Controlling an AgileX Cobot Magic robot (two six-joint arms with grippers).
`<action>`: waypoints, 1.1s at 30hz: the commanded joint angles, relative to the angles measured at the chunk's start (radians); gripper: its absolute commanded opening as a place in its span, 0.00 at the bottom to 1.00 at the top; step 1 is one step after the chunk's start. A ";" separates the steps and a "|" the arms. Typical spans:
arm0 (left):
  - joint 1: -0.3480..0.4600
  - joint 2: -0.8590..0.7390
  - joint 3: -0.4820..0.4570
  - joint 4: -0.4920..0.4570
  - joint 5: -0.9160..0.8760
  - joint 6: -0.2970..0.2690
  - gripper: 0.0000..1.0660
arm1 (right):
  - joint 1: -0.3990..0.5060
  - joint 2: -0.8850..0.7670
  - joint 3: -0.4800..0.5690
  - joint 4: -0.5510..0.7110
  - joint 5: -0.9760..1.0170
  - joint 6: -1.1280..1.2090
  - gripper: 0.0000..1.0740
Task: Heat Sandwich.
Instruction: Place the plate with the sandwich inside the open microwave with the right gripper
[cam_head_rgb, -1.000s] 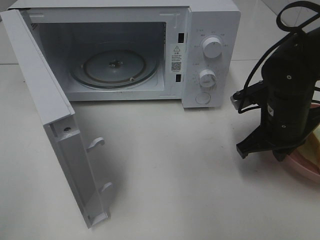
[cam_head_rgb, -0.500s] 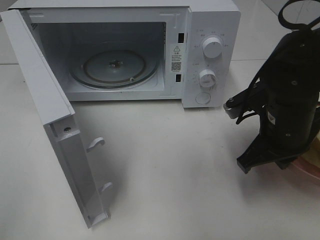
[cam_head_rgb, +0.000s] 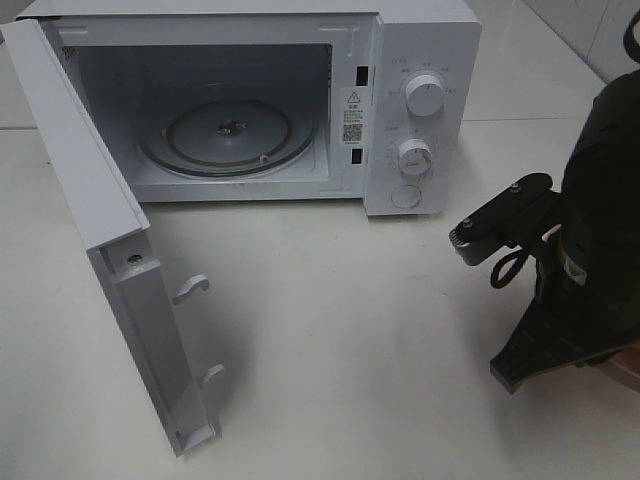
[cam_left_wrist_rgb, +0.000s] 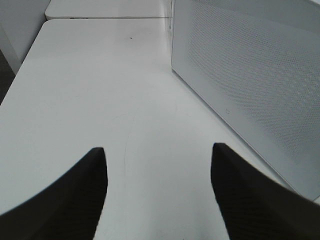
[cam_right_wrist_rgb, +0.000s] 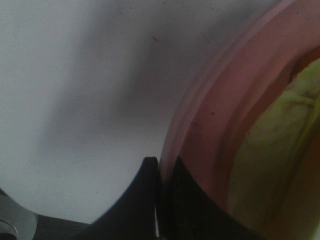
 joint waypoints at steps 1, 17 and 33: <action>0.001 -0.018 0.003 -0.003 -0.006 -0.003 0.55 | 0.047 -0.026 0.007 -0.017 0.042 -0.023 0.00; 0.001 -0.018 0.003 -0.003 -0.006 -0.003 0.55 | 0.268 -0.063 0.008 -0.016 0.061 -0.106 0.01; 0.001 -0.018 0.003 -0.003 -0.006 -0.003 0.55 | 0.363 -0.063 0.008 -0.022 -0.004 -0.397 0.02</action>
